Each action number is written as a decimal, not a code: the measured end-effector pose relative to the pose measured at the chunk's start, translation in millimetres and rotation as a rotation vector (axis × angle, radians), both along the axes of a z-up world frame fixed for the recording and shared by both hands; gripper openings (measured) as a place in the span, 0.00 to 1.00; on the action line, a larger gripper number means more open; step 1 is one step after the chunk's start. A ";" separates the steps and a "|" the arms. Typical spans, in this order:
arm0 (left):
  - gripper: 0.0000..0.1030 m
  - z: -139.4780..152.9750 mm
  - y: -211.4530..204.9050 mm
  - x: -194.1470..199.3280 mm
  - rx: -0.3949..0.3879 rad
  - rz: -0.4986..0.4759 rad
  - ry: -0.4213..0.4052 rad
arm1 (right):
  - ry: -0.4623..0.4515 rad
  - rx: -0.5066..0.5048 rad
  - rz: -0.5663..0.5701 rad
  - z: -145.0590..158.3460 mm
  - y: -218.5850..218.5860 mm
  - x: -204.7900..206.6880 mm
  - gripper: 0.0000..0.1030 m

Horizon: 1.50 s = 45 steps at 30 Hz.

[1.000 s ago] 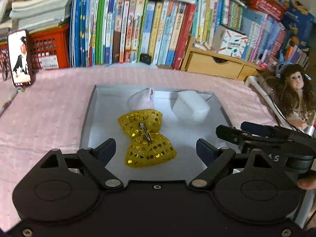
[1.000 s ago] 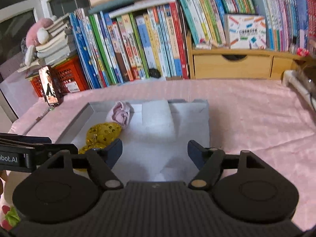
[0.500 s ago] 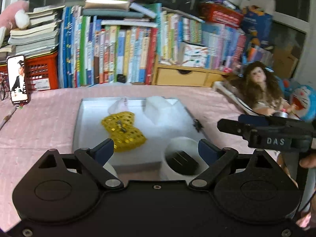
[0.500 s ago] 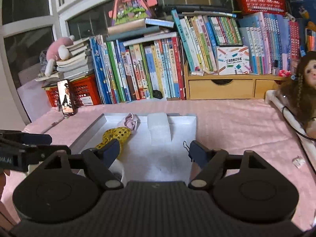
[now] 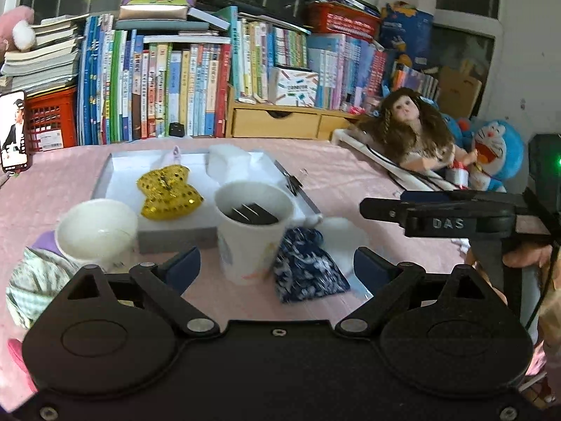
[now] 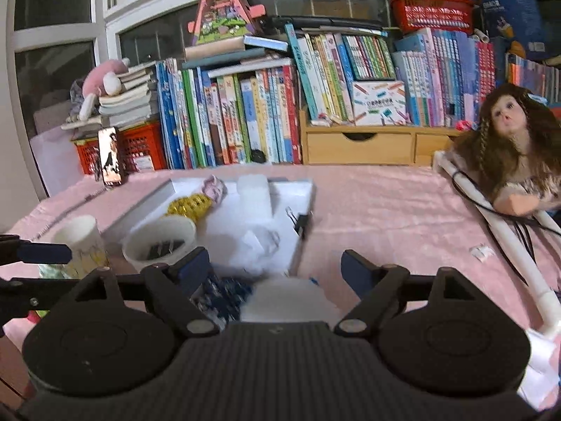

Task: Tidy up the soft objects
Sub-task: 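Withdraw both tools from the tray toward the remaining table items, then grasp the blue floral pouch with the left tool while the right tool grasps the blue mask packet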

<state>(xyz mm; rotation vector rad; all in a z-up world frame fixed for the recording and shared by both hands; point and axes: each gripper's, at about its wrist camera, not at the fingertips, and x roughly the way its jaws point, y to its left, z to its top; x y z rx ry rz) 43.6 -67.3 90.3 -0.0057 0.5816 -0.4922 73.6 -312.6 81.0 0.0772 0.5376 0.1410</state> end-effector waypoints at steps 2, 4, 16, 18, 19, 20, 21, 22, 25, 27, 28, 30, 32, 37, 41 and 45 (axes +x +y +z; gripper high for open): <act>0.91 -7.8 -8.6 -7.9 0.012 -0.010 -0.011 | 0.013 0.002 -0.011 -6.4 -3.9 -2.4 0.87; 0.91 -16.2 -18.6 -14.7 0.024 -0.022 -0.017 | 0.026 0.008 -0.022 -13.3 -7.5 -3.9 0.87; 0.91 -67.1 -72.8 -19.7 0.097 0.024 -0.091 | 0.054 0.000 -0.009 -44.4 -23.8 -17.0 0.87; 0.91 -72.1 -77.4 -14.8 0.102 0.043 -0.098 | 0.063 0.001 -0.001 -47.2 -26.8 -17.3 0.89; 0.91 -74.8 -79.4 -12.0 0.103 0.054 -0.094 | 0.066 0.003 0.002 -48.9 -28.9 -17.4 0.89; 0.91 -76.9 -80.7 -8.8 0.102 0.066 -0.089 | 0.067 0.005 0.004 -50.2 -30.4 -17.6 0.90; 0.91 -79.5 -81.7 -5.5 0.099 0.078 -0.083 | 0.070 0.006 0.006 -51.5 -31.7 -17.7 0.90; 0.91 -81.3 -82.1 -1.9 0.094 0.085 -0.076 | 0.072 0.006 0.007 -52.6 -32.5 -17.8 0.90; 0.89 -86.7 -83.8 5.5 0.089 0.091 -0.058 | 0.078 0.002 0.014 -56.8 -34.8 -17.8 0.90; 0.89 -90.0 -86.5 8.2 0.100 0.080 -0.057 | 0.073 -0.004 0.018 -59.0 -37.1 -18.5 0.90; 0.88 -91.4 -87.6 8.4 0.104 0.072 -0.058 | 0.066 -0.010 0.023 -59.5 -38.3 -19.5 0.90; 0.82 -93.8 -89.0 8.6 0.112 0.058 -0.059 | 0.044 -0.030 0.034 -60.1 -41.0 -23.5 0.90; 0.81 -95.2 -88.1 9.7 0.115 0.055 -0.061 | 0.031 -0.037 0.057 -59.6 -44.1 -27.5 0.91; 0.80 -93.2 -82.0 16.7 0.074 0.073 -0.034 | 0.019 -0.086 0.118 -59.3 -45.1 -34.1 0.94; 0.80 -95.0 -84.1 27.5 0.049 0.077 0.013 | 0.029 -0.119 0.167 -62.9 -35.6 -34.7 0.94; 0.80 -97.1 -85.0 37.1 0.024 0.103 0.044 | 0.038 -0.170 0.219 -70.1 -17.8 -32.9 0.96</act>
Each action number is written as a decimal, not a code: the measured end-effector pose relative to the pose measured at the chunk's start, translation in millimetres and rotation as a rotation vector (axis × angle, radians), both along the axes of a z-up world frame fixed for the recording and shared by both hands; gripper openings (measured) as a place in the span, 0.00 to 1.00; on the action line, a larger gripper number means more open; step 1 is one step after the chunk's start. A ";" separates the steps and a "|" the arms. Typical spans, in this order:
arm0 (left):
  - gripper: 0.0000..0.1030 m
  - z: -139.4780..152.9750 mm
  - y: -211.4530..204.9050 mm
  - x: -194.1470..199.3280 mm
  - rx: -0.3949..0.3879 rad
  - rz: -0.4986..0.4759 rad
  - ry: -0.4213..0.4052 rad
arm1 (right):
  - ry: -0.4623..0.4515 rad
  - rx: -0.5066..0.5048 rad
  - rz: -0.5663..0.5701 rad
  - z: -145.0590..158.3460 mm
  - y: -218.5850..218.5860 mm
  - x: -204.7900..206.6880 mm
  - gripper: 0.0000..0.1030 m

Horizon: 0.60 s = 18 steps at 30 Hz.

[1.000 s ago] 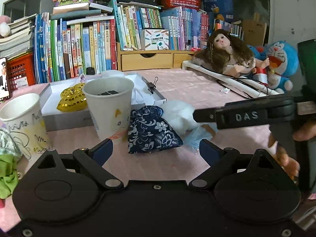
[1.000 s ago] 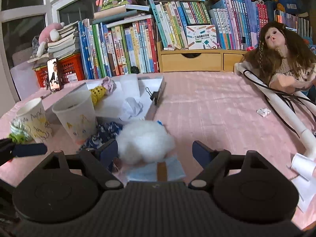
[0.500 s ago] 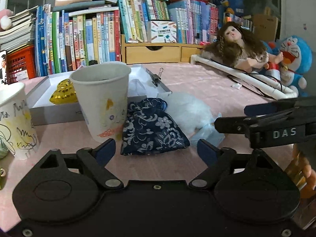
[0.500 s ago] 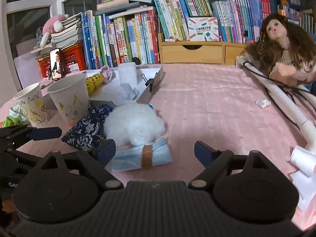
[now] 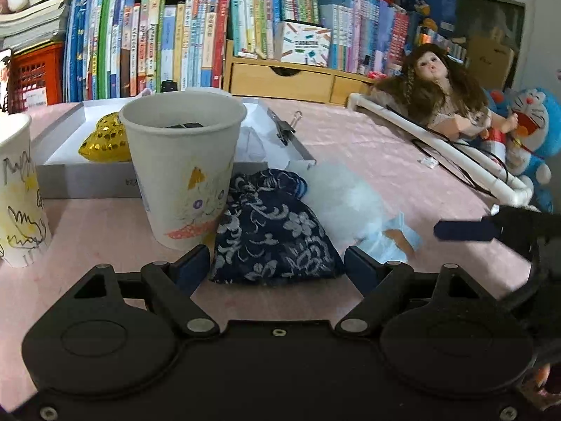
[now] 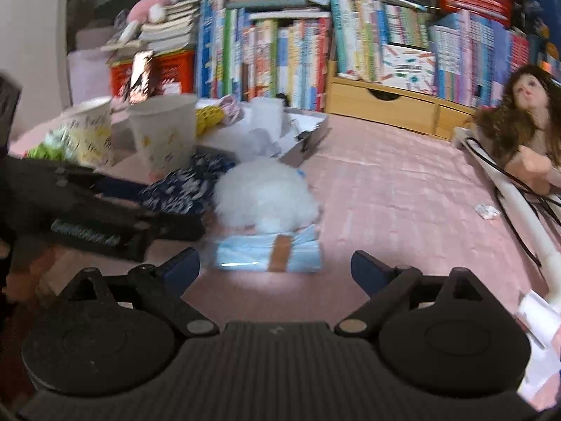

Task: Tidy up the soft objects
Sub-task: 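Grasp the blue floral pouch with the left tool while the right tool grasps the blue mask packet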

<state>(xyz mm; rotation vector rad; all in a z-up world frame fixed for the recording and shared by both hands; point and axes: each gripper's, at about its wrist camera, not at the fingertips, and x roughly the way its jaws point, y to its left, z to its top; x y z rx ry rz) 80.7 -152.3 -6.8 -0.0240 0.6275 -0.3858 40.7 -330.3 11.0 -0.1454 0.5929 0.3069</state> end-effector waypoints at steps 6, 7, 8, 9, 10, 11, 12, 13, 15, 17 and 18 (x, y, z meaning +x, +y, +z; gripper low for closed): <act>0.79 1.8 1.8 11.0 -0.036 0.024 0.028 | 0.015 -0.055 0.021 -7.7 17.8 11.3 0.98; 0.79 2.0 1.8 12.6 -0.039 0.028 0.032 | 0.018 -0.057 0.018 -8.1 18.7 13.7 0.98; 0.79 2.3 1.9 13.4 -0.042 0.029 0.034 | 0.024 -0.053 0.014 -8.4 18.8 16.4 0.98; 0.79 2.5 1.6 13.7 -0.043 0.031 0.035 | 0.033 -0.044 0.009 -8.7 18.2 18.9 0.98; 0.79 2.6 0.9 14.1 -0.043 0.032 0.036 | 0.040 -0.036 0.003 -9.3 17.1 21.6 0.98; 0.79 2.4 -0.1 14.5 -0.041 0.033 0.036 | 0.045 -0.031 -0.002 -9.7 16.4 23.5 0.98; 0.79 2.6 -1.9 14.2 -0.039 0.034 0.035 | 0.049 -0.027 -0.006 -10.3 15.8 25.2 0.98; 0.79 2.5 -3.0 14.1 -0.037 0.036 0.034 | 0.052 -0.023 -0.008 -11.1 15.0 25.9 0.98; 0.68 2.7 -5.0 13.5 -0.031 0.040 0.032 | 0.056 -0.011 -0.009 -11.8 14.2 26.6 0.96; 0.68 3.5 -5.8 13.4 -0.024 0.042 0.031 | 0.060 0.009 -0.006 -12.2 13.0 26.1 0.93; 0.67 3.8 -5.4 13.4 -0.029 0.043 0.033 | 0.057 0.017 -0.006 -12.3 12.3 24.6 0.90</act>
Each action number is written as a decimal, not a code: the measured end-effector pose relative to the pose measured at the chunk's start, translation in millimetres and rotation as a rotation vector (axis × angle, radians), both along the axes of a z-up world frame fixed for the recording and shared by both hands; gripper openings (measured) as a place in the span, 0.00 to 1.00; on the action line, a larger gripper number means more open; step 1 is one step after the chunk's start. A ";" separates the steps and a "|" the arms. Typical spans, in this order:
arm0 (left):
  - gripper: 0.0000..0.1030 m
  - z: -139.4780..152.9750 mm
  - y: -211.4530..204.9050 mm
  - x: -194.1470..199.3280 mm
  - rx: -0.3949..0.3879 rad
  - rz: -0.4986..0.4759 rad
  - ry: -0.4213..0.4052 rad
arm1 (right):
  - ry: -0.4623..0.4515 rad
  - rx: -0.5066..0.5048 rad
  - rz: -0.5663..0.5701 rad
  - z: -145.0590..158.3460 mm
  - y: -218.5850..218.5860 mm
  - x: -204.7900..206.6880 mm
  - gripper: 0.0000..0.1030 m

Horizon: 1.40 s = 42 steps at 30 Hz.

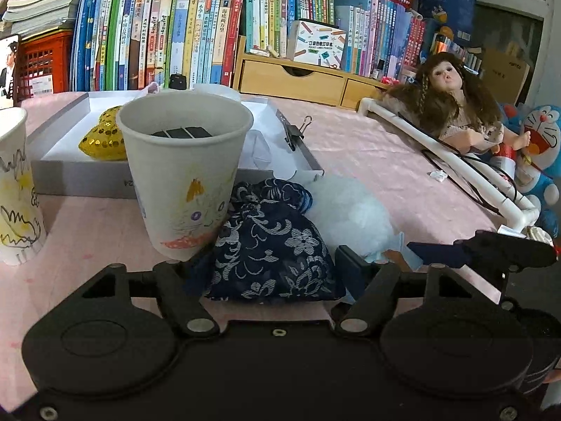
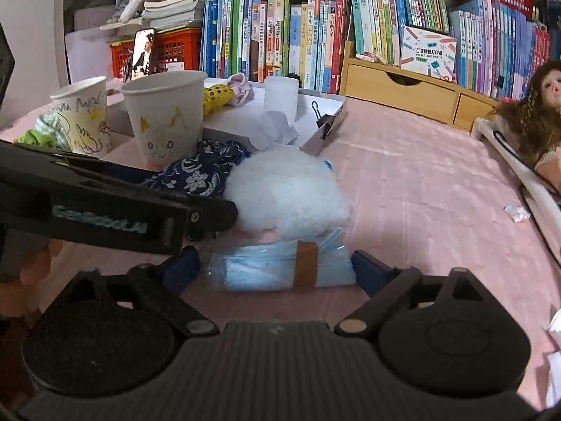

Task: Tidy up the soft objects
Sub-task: 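Grasp the blue floral pouch with the left tool while the right tool grasps the blue mask packet, then carry the pouch with the left tool while the right tool carries the mask packet to the tray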

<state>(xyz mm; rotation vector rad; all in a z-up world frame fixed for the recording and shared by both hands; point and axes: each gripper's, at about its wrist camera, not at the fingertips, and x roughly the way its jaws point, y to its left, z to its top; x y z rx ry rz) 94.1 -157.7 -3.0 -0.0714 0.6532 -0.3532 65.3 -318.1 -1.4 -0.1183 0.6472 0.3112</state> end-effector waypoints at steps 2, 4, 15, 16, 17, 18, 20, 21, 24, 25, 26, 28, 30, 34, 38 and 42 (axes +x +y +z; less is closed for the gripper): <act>0.65 0.5 0.6 -0.6 0.000 -0.002 0.001 | -0.005 0.007 0.001 0.2 -0.3 -1.9 0.87; 0.62 1.3 1.3 -2.7 0.006 -0.005 -0.003 | -0.009 0.018 0.002 0.5 -1.1 -4.0 0.84; 0.52 10.0 4.8 -17.4 0.006 -0.029 -0.002 | -0.043 0.045 -0.005 6.5 -2.8 -17.2 0.83; 0.52 10.8 5.4 -19.0 0.006 -0.030 -0.002 | -0.045 0.046 -0.009 7.4 -3.0 -17.9 0.83; 0.52 11.9 6.3 -20.8 0.005 -0.032 -0.003 | -0.048 0.047 -0.013 8.1 -4.0 -18.2 0.83; 0.52 13.0 7.5 -22.1 0.003 -0.034 -0.004 | -0.051 0.048 -0.017 8.8 -4.8 -18.6 0.83; 0.52 16.5 9.8 -26.1 -0.001 -0.039 -0.009 | -0.055 0.053 -0.026 10.1 -6.4 -19.4 0.83; 0.51 18.5 10.7 -28.1 -0.003 -0.042 -0.014 | -0.056 0.056 -0.030 10.7 -7.0 -19.9 0.83; 0.51 27.0 13.0 -34.8 -0.004 -0.060 -0.030 | -0.059 0.063 -0.037 12.2 -8.4 -21.3 0.83; 0.51 30.5 13.4 -37.6 -0.004 -0.069 -0.038 | -0.058 0.066 -0.037 13.0 -9.2 -21.6 0.83; 0.51 34.4 13.8 -40.6 -0.002 -0.079 -0.048 | -0.059 0.066 -0.039 13.9 -10.1 -21.9 0.83; 0.51 43.1 13.8 -46.2 0.005 -0.093 -0.071 | -0.062 0.069 -0.048 15.9 -12.9 -22.4 0.83; 0.51 52.0 15.6 -51.0 0.007 -0.105 -0.094 | -0.068 0.079 -0.057 18.6 -15.8 -23.0 0.83; 0.51 68.9 19.3 -56.3 0.017 -0.107 -0.131 | -0.086 0.107 -0.076 28.1 -22.2 -22.4 0.83; 0.51 81.1 24.1 -57.4 0.025 -0.099 -0.152 | -0.106 0.125 -0.086 38.8 -23.7 -20.9 0.83; 0.51 90.4 32.5 -51.9 0.028 -0.091 -0.150 | -0.124 0.117 -0.105 47.3 -20.4 -17.6 0.83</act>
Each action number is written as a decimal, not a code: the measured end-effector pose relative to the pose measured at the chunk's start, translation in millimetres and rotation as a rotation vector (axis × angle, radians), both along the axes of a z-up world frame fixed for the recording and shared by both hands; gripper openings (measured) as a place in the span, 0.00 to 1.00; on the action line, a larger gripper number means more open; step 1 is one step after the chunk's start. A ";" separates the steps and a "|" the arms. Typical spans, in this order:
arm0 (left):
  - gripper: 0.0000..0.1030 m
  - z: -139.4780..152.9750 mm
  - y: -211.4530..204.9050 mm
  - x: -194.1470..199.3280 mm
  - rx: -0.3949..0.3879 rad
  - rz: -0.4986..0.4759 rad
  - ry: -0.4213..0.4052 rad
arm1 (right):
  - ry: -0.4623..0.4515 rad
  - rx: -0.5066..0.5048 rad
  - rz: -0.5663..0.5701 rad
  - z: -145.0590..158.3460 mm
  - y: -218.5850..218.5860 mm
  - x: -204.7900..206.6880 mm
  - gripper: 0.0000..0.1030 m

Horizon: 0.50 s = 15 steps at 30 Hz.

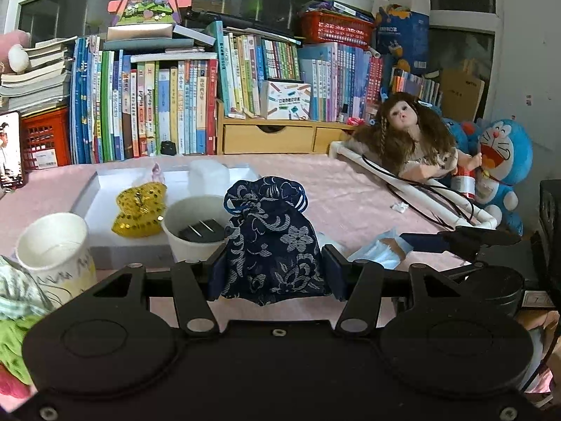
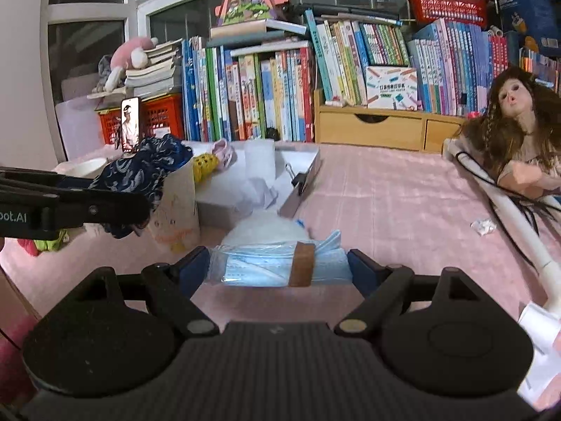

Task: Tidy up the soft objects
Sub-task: 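Carry the pouch with the left tool while the right tool carries the mask packet to the tray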

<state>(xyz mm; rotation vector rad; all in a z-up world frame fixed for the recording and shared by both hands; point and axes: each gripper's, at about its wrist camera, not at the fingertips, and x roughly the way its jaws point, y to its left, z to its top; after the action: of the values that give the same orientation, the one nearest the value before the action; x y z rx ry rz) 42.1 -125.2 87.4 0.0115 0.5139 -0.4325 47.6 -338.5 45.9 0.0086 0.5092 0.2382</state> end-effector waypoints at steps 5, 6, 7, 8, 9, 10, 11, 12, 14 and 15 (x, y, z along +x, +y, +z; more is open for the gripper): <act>0.51 15.6 19.8 8.5 0.013 0.023 -0.012 | 0.008 -0.008 -0.048 8.1 2.3 11.8 0.83; 0.51 19.0 23.5 10.7 0.019 0.030 -0.018 | 0.012 -0.001 -0.058 10.1 2.2 15.0 0.83; 0.51 22.3 27.3 13.4 0.025 0.036 -0.022 | 0.015 0.007 -0.066 12.5 2.5 18.4 0.83; 0.51 26.1 32.0 16.4 0.028 0.042 -0.023 | 0.016 0.012 -0.070 15.0 3.1 21.0 0.83; 0.51 29.1 36.6 19.0 0.026 0.046 -0.021 | 0.018 0.015 -0.075 18.3 4.7 24.3 0.83; 0.51 31.9 40.9 21.6 0.025 0.050 -0.019 | 0.019 0.014 -0.079 20.9 6.5 26.6 0.83; 0.51 35.0 45.2 24.7 0.026 0.055 -0.019 | 0.020 0.011 -0.083 24.1 8.9 29.3 0.83; 0.51 38.0 49.5 27.7 0.030 0.063 -0.022 | 0.020 0.007 -0.085 27.1 11.8 31.3 0.83; 0.51 43.2 56.6 33.4 0.043 0.075 -0.029 | 0.018 0.002 -0.085 33.8 17.4 36.1 0.83; 0.51 45.5 59.2 36.5 0.046 0.079 -0.030 | 0.017 0.001 -0.082 37.5 20.4 39.0 0.83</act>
<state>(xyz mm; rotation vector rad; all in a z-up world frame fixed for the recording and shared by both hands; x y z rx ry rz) 78.6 -66.0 132.9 0.0416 0.4934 -0.3429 86.7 -318.0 83.4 0.0322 0.5247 0.1579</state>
